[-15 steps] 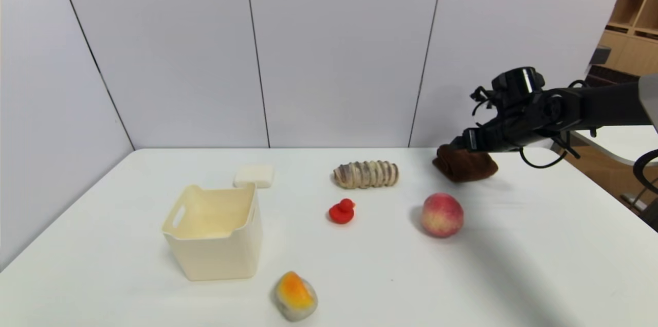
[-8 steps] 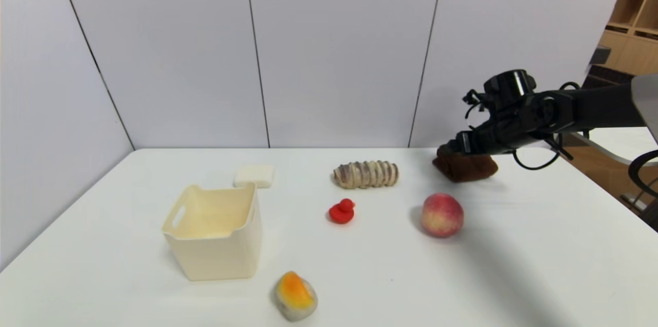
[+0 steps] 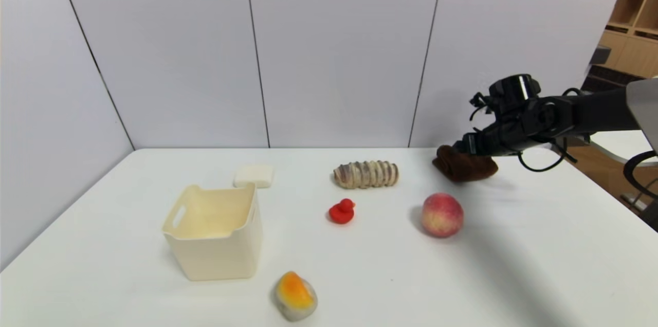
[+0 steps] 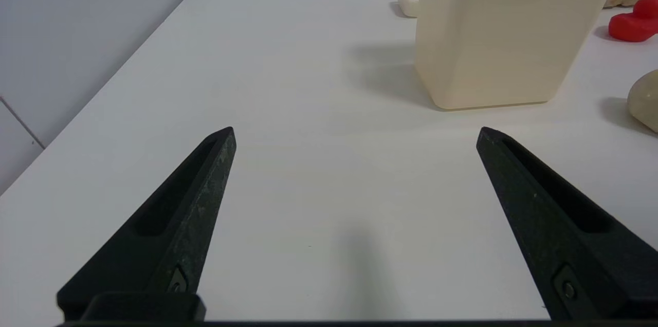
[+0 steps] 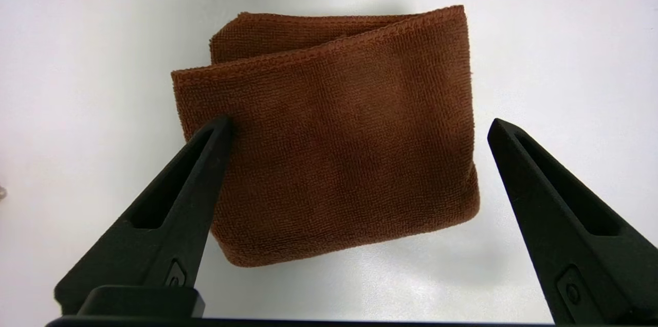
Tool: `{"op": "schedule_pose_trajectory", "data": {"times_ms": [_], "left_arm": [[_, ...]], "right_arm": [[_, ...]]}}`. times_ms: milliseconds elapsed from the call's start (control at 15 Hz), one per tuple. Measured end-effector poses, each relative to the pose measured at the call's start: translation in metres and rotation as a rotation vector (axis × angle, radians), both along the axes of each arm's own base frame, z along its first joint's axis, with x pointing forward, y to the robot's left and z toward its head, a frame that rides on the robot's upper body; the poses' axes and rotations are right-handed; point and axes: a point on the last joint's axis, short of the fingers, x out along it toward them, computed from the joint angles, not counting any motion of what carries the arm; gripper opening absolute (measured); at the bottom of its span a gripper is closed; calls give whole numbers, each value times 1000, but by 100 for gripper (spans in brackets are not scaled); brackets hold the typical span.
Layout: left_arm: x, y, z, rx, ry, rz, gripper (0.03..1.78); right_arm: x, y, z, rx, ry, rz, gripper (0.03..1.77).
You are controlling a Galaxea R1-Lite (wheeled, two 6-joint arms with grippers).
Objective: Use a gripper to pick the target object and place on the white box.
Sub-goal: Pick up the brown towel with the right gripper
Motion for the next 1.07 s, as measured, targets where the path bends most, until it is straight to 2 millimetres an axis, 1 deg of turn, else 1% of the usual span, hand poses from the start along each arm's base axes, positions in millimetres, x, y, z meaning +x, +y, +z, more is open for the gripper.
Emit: {"op": "schedule_pose_trajectory", "data": {"times_ms": [267,467,667,867,1067], "left_arm": [[0,0,0,0,0,0,169],[0,0,0,0,0,0,169],[0,0,0,0,0,0,169],[0,0,0,0,0,0,169],[0,0,0,0,0,0,169]], "right_arm": [[0,-2,-1,5,6,-4,170],[-5,2,11,15,-10,8,170],[-11,11,20,27,-27,37,170],[-14,14,15,24,-9,47,170],[-11,15,7,15,-1,47,170]]}}
